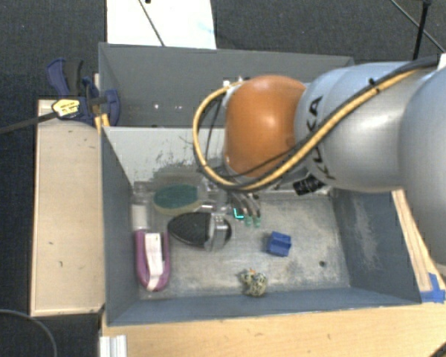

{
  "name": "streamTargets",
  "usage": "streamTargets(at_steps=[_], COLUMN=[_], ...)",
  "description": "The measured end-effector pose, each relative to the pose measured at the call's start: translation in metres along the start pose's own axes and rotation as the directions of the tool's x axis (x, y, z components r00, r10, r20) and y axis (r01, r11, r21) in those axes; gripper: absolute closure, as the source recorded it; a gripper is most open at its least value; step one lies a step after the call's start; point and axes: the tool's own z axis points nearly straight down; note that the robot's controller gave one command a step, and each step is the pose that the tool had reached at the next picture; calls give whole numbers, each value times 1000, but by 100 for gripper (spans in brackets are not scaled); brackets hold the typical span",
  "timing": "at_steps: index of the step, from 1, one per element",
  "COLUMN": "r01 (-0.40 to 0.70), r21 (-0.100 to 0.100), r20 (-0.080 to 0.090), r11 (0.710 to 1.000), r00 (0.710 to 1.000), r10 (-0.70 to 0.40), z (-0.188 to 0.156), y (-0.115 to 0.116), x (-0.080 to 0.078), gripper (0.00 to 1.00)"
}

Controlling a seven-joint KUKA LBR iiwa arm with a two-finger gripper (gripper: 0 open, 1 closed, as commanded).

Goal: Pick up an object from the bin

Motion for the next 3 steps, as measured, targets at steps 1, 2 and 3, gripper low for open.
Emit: streamTargets(at_steps=[1, 2, 3], r01=[-152, -156, -184], r21=[-5, -7, -5], r20=[16, 17, 15], r11=[988, 988, 983], r00=[988, 988, 983], r10=[152, 156, 184], z=[92, 90, -18], y=[6, 6, -7], x=[-19, -19, -22], gripper=[0, 100, 100])
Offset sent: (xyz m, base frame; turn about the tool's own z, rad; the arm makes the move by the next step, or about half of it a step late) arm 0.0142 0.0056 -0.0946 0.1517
